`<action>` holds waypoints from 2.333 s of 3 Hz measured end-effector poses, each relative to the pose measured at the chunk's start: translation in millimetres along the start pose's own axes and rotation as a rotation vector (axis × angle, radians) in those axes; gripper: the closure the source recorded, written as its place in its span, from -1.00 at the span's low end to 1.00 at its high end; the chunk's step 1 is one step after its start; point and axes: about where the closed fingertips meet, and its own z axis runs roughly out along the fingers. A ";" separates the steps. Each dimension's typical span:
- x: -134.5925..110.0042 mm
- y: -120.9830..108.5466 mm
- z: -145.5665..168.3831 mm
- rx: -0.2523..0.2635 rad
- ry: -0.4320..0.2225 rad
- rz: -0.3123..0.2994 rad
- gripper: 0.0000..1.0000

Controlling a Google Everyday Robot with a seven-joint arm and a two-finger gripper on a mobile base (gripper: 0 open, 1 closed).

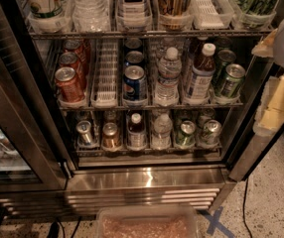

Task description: Pick blue plastic bottle from middle shelf of fridge

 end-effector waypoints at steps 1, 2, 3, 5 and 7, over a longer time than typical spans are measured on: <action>0.0 0.0 0.1 0.000 0.000 0.000 -1.00; -3.2 -0.4 6.5 0.026 -0.020 0.010 -1.00; -1.7 7.9 33.2 0.051 -0.086 0.031 -1.00; -0.9 -3.0 74.6 0.167 -0.258 0.095 -1.00; -3.5 -8.1 71.8 0.193 -0.268 0.098 -1.00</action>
Offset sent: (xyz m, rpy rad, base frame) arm 0.0071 0.0071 -0.0177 0.0393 -0.0545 -0.0267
